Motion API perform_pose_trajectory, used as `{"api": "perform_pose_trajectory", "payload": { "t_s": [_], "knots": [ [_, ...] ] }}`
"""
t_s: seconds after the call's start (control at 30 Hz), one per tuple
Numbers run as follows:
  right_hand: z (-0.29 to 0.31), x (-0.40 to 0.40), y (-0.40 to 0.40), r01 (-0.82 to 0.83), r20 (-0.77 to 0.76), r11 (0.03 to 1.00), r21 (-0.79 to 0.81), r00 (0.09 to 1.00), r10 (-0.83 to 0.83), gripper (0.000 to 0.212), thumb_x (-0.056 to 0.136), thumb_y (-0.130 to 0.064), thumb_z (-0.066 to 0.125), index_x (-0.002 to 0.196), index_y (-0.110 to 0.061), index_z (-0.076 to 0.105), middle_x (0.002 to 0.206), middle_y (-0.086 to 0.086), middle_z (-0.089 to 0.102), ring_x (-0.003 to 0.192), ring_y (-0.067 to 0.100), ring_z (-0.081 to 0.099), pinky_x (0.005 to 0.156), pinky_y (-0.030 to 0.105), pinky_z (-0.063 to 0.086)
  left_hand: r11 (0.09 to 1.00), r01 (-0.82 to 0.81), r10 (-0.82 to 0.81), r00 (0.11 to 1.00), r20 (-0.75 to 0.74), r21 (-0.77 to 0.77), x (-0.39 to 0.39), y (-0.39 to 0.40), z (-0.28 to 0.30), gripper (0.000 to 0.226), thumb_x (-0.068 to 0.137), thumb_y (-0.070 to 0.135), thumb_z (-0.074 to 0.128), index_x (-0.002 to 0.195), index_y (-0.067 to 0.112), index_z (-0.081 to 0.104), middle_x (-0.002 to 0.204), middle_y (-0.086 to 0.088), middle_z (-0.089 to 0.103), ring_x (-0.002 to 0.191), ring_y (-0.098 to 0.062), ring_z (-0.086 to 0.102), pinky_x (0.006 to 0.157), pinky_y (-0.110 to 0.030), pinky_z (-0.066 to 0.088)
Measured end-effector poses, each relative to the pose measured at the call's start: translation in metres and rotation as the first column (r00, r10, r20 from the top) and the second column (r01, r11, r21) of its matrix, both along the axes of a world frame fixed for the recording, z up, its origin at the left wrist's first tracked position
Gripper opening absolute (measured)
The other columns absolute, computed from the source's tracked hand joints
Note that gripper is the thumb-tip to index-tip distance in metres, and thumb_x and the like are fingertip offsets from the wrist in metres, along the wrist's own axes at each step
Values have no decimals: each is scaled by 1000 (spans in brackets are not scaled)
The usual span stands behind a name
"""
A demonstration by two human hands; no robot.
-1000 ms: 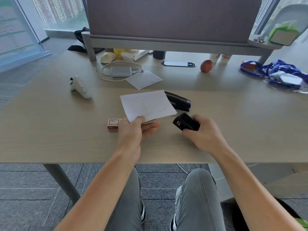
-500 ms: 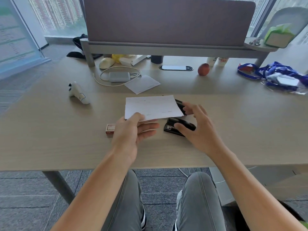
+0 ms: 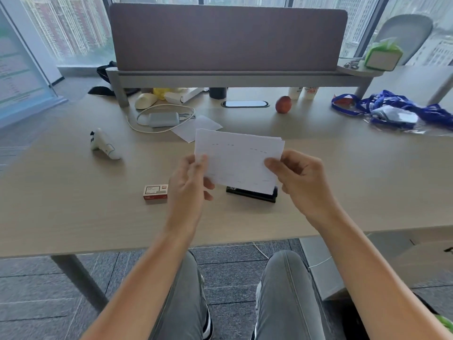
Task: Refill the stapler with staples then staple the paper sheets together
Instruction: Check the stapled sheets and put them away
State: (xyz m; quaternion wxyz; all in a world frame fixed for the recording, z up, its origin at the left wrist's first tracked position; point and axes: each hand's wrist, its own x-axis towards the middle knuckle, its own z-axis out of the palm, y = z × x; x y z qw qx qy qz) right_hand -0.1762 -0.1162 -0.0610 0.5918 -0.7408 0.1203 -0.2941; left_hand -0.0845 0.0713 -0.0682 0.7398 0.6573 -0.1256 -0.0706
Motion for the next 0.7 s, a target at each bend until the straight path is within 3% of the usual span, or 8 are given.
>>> {"api": "perform_pose_trajectory", "payload": {
  "t_s": [0.07, 0.13, 0.33, 0.53, 0.6, 0.7],
  "knots": [
    [3, -9, -3, -47, -47, 985, 168, 997, 55, 10, 97, -13, 68, 92, -9, 77, 64, -8, 61, 48, 3, 40, 48, 16, 30, 998, -41, 39, 999, 34, 45, -1, 0, -3, 14, 97, 28, 58, 88, 20, 66, 61, 5, 60, 59, -15, 54, 54, -34, 44],
    [4, -18, -6, -55, -103, 967, 248, 991, 82, 11, 96, -18, 69, 91, -15, 80, 71, -2, 62, 51, 7, 35, 49, 18, 26, 998, -37, 35, 999, 31, 58, -3, -1, -6, 18, 97, 17, 59, 81, 16, 64, 55, 4, 57, 54, -16, 50, 53, -34, 41],
    [0, -52, -9, 18, -151, 952, 307, 988, 30, 13, 94, -20, 72, 99, -12, 81, 71, -4, 60, 51, 7, 31, 49, 21, 22, 999, 38, -38, 999, 1, 28, -24, -9, -6, 17, 96, 13, 60, 80, 14, 66, 68, -6, 62, 60, -20, 55, 54, -34, 48],
    [2, -91, -6, 97, -167, 952, 292, 985, -49, 11, 93, -21, 72, 94, -14, 81, 69, -5, 57, 51, 7, 31, 48, 20, 24, 994, 108, -108, 994, 0, -6, -49, -16, -14, 16, 95, 13, 60, 82, 14, 68, 68, -7, 63, 62, -23, 57, 60, -38, 52],
    [4, -105, -3, 154, -181, 963, 219, 977, -115, 10, 93, -20, 73, 91, -16, 82, 64, -9, 59, 50, 4, 36, 50, 19, 28, 992, 127, -127, 992, -12, -11, -56, -19, -17, 17, 96, 12, 59, 82, 12, 68, 68, -8, 65, 62, -23, 60, 62, -40, 56],
    [6, -125, 0, 271, -174, 962, 40, 950, -260, 10, 94, -20, 72, 95, -20, 82, 62, -18, 70, 47, -4, 50, 50, 8, 35, 979, 200, -202, 977, -72, -36, -65, -28, -19, 19, 99, 12, 56, 87, 7, 70, 76, -17, 69, 65, -24, 65, 71, -41, 60]
  ]
}}
